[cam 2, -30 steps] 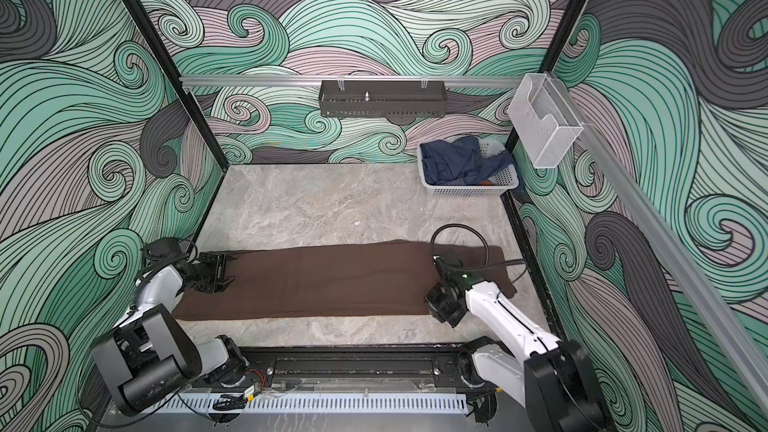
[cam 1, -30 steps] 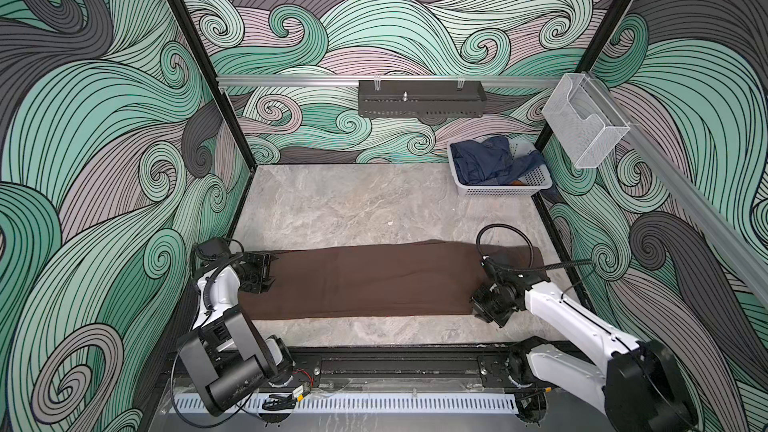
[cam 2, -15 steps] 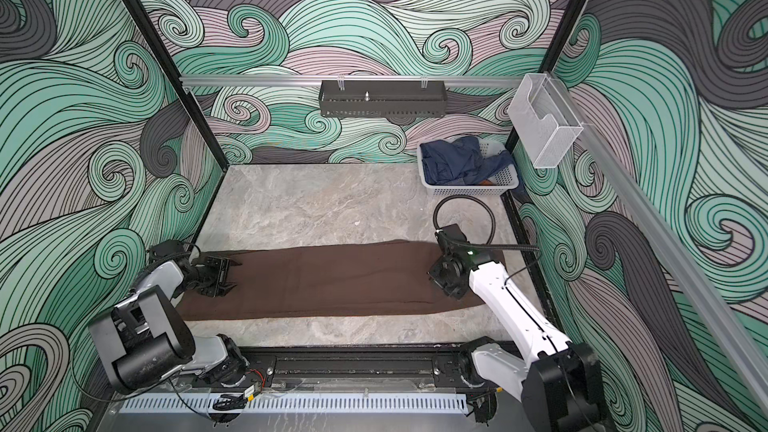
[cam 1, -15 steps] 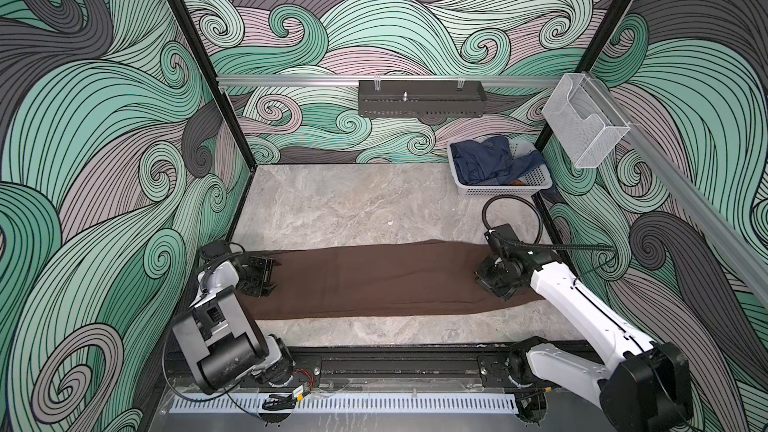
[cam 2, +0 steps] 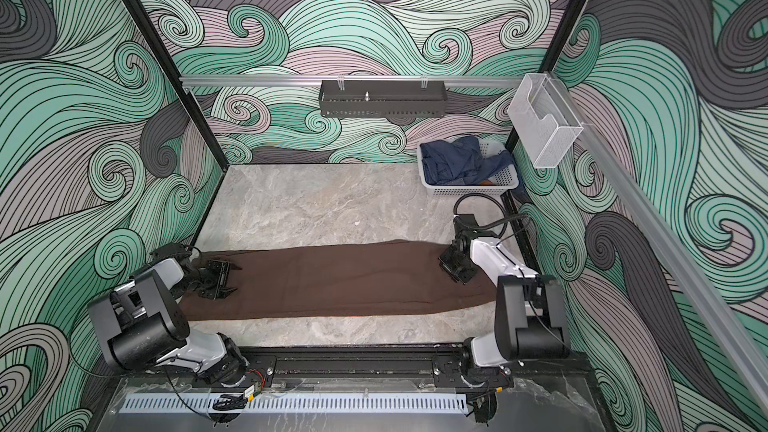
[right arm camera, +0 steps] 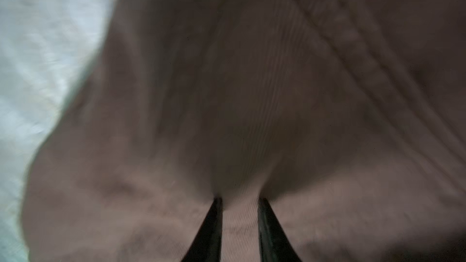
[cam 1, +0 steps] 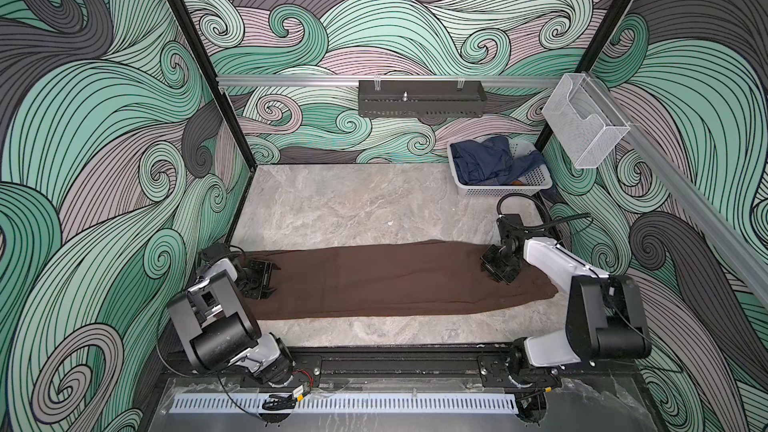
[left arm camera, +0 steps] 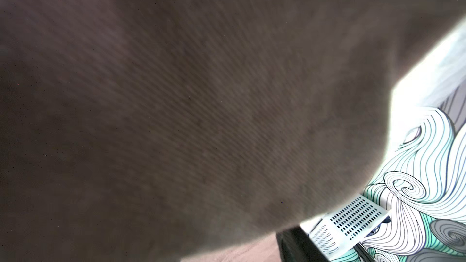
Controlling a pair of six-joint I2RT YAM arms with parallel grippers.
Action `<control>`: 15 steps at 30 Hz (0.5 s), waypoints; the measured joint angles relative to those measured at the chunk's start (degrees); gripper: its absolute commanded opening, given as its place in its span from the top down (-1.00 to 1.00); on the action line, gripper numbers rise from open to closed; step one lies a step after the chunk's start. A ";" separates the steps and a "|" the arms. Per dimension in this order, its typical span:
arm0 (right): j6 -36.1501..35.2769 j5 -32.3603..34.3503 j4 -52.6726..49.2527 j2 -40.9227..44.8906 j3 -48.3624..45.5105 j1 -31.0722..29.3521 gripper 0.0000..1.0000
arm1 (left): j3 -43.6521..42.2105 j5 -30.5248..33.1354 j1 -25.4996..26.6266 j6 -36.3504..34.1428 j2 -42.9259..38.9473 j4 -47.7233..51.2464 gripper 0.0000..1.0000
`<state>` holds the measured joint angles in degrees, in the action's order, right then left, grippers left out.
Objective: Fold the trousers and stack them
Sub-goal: 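Shift the left gripper to the far leg corner while the right holds the middle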
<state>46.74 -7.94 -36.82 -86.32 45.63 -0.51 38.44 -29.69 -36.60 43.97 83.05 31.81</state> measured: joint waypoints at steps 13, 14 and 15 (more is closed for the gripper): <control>-0.87 -7.39 2.58 -3.10 0.00 13.49 0.48 | 2.91 4.11 10.58 4.70 2.84 -2.62 -0.19; -1.16 -7.56 2.62 -3.13 0.00 14.73 0.47 | 3.58 4.13 11.76 5.22 3.61 -2.95 -0.19; -1.40 -7.76 2.64 -3.21 0.02 15.85 0.46 | 4.17 4.17 12.81 5.62 4.28 -3.17 -0.19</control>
<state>45.34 -15.70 -34.17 -89.54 45.65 15.33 42.61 -25.52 -23.79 49.58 87.33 28.64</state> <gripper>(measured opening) 0.261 0.596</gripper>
